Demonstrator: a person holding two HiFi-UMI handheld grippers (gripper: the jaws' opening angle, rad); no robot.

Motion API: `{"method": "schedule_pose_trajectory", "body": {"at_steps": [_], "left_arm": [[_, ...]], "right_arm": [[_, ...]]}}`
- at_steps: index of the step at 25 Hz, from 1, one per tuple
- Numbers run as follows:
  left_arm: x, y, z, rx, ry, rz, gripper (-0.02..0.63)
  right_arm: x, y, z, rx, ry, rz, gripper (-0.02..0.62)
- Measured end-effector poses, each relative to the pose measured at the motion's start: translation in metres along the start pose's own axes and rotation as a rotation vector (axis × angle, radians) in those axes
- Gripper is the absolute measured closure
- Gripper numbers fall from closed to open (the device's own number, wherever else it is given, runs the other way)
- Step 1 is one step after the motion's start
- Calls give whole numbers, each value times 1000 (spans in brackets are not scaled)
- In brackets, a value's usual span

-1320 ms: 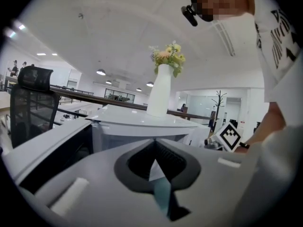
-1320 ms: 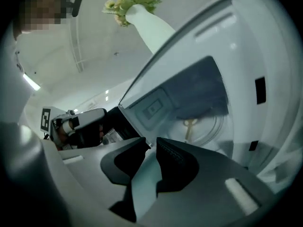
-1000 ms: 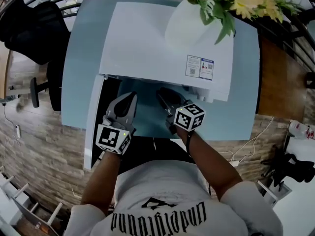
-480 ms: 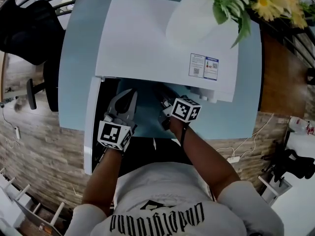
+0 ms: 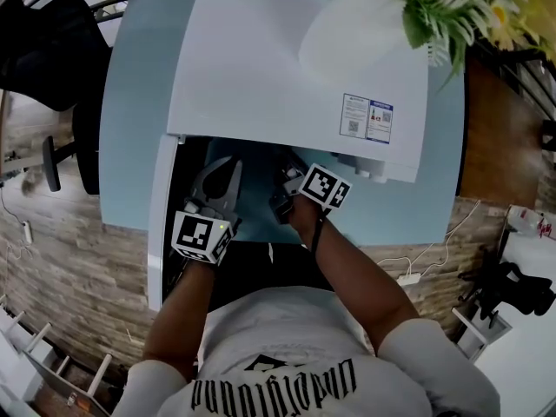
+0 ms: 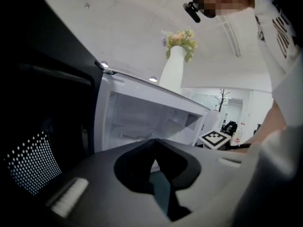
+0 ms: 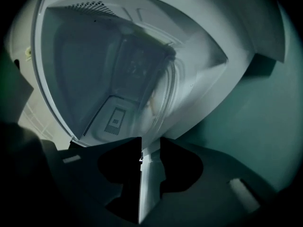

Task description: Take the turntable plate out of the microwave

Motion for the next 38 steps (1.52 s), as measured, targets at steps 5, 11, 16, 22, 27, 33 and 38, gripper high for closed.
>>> {"method": "schedule_pose_trajectory", "body": {"at_steps": [5, 11, 16, 22, 27, 33, 38], "left_arm": [[4, 0, -2, 1, -11, -6, 557], [7, 0, 2, 3, -16, -14, 557], [12, 1, 2, 4, -30, -21, 557], [17, -1, 3, -3, -72, -21, 557], [22, -1, 6, 5, -85, -28, 557], [30, 0, 11, 9, -110, -40, 557], [37, 1, 13, 7, -137, -49, 557]], "right_arm": [[0, 1, 2, 33, 123, 46, 484], [0, -3, 4, 49, 197, 71, 508], [-2, -6, 2, 39, 195, 91, 561], [-8, -14, 6, 39, 191, 101, 568], [-4, -22, 9, 39, 185, 94, 569], [-6, -28, 12, 41, 177, 94, 572], [-9, -30, 13, 38, 168, 88, 574]]}}
Point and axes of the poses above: the fingertips, and each gripper's own axes: y forward along the fingers, z to its right, x out of its underside, the point moved 5 cm from there along -y, backward along the fingers, and after that the axes turned 2 degrees about x, right-handed, at the moved point
